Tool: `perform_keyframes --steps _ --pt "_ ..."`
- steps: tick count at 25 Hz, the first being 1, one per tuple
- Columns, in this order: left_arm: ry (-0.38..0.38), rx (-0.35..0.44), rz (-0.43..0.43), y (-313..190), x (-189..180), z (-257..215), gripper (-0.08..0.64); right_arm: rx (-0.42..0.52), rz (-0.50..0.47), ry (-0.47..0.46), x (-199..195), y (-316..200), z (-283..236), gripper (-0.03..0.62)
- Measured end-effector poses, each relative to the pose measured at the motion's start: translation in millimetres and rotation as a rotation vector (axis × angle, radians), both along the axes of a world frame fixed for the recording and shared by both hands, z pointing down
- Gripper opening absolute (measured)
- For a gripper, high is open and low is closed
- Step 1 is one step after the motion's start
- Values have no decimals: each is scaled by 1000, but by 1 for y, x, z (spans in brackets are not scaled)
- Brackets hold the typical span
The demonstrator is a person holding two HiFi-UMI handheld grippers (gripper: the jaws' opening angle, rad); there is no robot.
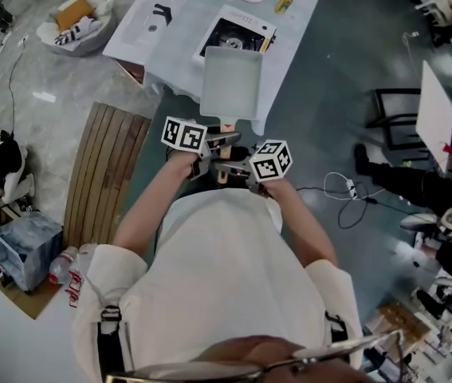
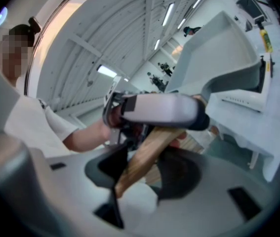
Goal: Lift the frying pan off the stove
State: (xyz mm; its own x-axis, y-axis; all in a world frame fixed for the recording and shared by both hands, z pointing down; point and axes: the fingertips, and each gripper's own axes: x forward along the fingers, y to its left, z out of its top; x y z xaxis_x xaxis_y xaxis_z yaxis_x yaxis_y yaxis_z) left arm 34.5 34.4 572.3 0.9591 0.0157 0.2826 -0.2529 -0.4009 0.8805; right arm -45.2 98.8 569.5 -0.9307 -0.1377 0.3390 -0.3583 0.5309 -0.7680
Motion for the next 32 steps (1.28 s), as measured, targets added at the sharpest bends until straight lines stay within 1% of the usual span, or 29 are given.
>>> perform_keyframes --steps 8,17,23,32 --pt "22 13 -35 20 24 -11 230 18 -20 -19 25 22 -12 202" --pt "24 18 -100 34 48 -17 230 37 -92 -12 55 42 -16 204" --pt "26 24 -113 41 58 -20 231 41 -113 -13 66 49 -19 204" --pt "21 32 -119 45 64 -21 231 56 -130 -2 73 54 -18 204"
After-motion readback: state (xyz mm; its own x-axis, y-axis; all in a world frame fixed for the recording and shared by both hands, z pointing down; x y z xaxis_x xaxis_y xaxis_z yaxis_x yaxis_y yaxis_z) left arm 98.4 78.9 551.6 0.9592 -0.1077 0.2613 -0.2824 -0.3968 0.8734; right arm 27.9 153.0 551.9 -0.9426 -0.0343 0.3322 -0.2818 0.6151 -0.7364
